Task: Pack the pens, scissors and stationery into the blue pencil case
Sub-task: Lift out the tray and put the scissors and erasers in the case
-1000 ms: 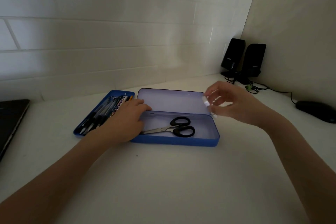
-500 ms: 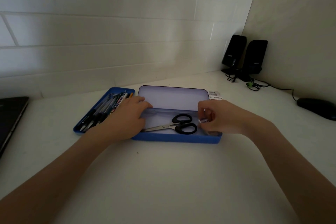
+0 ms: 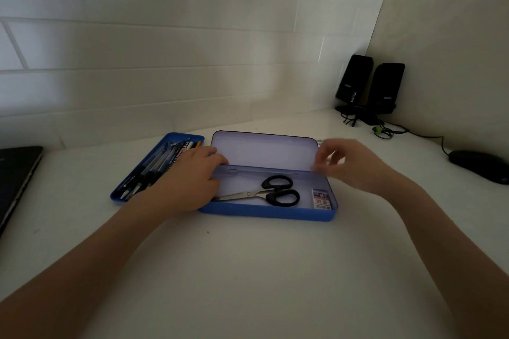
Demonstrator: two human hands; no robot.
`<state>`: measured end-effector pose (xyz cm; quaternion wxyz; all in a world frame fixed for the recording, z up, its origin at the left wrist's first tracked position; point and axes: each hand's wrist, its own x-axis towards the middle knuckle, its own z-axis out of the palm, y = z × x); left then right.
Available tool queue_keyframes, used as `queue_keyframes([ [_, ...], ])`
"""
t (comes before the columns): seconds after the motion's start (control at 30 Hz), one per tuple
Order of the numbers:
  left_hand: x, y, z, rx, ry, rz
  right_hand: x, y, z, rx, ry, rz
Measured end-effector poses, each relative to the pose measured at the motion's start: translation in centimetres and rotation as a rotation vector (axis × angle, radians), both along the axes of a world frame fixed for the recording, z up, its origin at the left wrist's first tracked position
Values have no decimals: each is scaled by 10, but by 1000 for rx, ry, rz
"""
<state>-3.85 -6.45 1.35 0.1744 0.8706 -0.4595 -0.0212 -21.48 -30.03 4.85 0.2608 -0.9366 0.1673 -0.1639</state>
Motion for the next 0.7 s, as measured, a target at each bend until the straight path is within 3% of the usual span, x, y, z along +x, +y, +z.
queue_keyframes([
  [0.1, -1, 1, 2, -12, -18, -5, 0, -22, -9, -132, -149, -190],
  [0.3, -6, 2, 4, -52, -63, 89, 2, -43, -46, -200, 134, -161],
  [0.5, -6, 2, 7, -43, -96, 148, 1, -29, -38, -378, 151, -136],
  [0.7, -8, 2, 4, -41, -126, 131, 10, -17, -42, -294, 34, -245],
])
